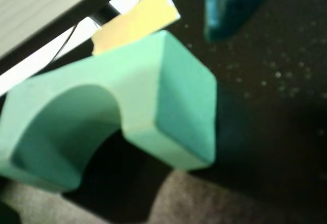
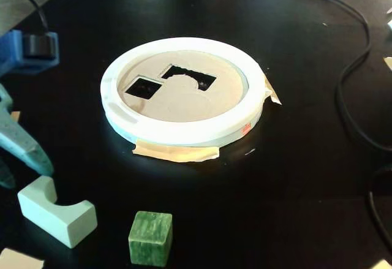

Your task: Pick up the square block and drop it in corresponding square shaped hole

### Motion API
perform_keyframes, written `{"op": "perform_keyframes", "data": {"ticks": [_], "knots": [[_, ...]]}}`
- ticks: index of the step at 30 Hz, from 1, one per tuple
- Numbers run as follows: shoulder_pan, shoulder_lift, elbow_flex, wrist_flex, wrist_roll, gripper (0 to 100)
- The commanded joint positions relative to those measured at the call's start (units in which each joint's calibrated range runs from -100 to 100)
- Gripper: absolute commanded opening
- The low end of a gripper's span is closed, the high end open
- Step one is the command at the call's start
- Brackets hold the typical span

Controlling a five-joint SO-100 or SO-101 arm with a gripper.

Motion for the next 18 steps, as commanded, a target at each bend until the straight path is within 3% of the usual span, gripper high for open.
{"op": "perform_keyframes", "data": {"ticks": [1,18], "knots": [[1.15,-0.49,-0.51,-1.83,-0.15,89],[1.15,-0.49,-0.69,-1.83,-0.15,89]]}}
